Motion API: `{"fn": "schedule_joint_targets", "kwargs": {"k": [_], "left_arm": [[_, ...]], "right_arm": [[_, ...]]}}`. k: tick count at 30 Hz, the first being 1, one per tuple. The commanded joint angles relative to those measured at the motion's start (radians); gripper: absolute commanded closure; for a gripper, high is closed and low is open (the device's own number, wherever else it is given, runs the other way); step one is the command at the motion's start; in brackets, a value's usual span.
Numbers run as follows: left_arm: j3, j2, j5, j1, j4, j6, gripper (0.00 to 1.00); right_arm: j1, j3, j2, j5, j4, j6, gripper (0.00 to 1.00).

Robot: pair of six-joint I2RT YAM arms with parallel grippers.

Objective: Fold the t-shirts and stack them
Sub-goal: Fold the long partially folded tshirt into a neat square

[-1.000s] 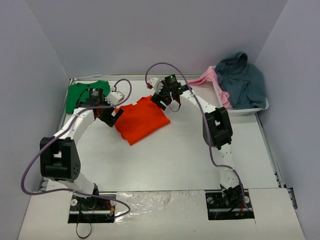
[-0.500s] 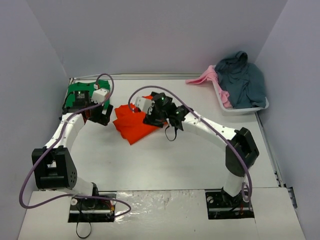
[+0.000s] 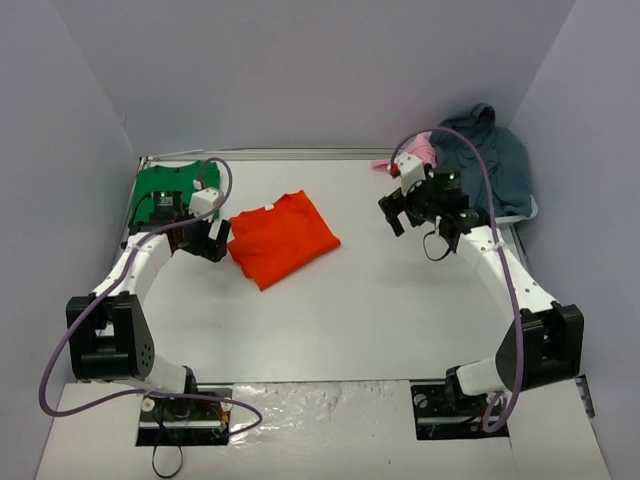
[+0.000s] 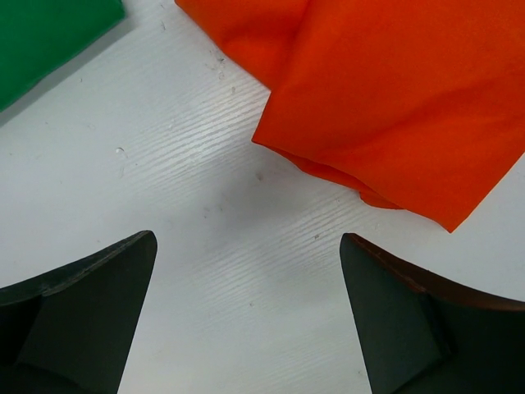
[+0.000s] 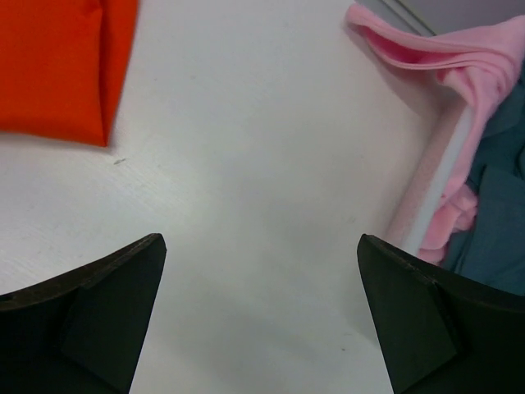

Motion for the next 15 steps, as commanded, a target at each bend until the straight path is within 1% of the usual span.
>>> {"fn": "schedule_joint_targets", "kwargs": {"k": [1, 2, 3, 4, 5, 6, 8, 9, 12, 13, 14, 15], "left_arm": [[0.016, -0.026, 0.01, 0.0, 0.025, -0.002, 0.06], [0.022, -0.014, 0.008, 0.001, 0.019, -0.001, 0.06], [0.033, 0.0, 0.007, 0.003, 0.007, 0.004, 0.06], [0.033, 0.001, 0.005, 0.012, 0.008, 0.006, 0.06], [0.028, 0.0, -0.006, 0.015, 0.014, 0.007, 0.06], [0.018, -0.006, -0.013, 0.02, 0.033, 0.006, 0.06], [0.012, -0.015, -0.016, 0.044, 0.039, 0.001, 0.06], [0.008, -0.023, -0.016, 0.058, 0.048, -0.02, 0.06], [0.015, -0.031, 0.0, 0.134, 0.05, -0.077, 0.06], [0.015, -0.031, 0.019, 0.157, 0.054, -0.094, 0.06], [0.015, -0.031, 0.055, 0.199, 0.062, -0.112, 0.06], [0.013, -0.031, 0.072, 0.214, 0.065, -0.143, 0.06]], "right_arm": [[0.076, -0.102, -0.05, -0.079, 0.087, 0.053, 0.0], [0.1, -0.102, -0.053, -0.058, 0.085, 0.034, 0.0], [0.156, -0.096, -0.053, -0.007, 0.061, -0.008, 0.0], [0.187, -0.071, -0.05, 0.013, 0.042, -0.035, 0.0], [0.22, -0.057, -0.035, 0.036, 0.025, -0.048, 0.0], [0.281, -0.041, -0.024, 0.068, -0.007, -0.068, 0.0], [0.338, 0.005, 0.016, 0.093, -0.027, -0.085, 0.0], [0.394, 0.027, 0.029, 0.126, -0.031, -0.099, 0.0], [0.483, 0.05, 0.095, 0.191, -0.034, -0.131, 0.0], [0.535, 0.068, 0.138, 0.228, -0.035, -0.142, 0.0], [0.556, 0.079, 0.161, 0.242, -0.036, -0.142, 0.0], [0.576, 0.09, 0.186, 0.252, -0.045, -0.142, 0.0]]}}
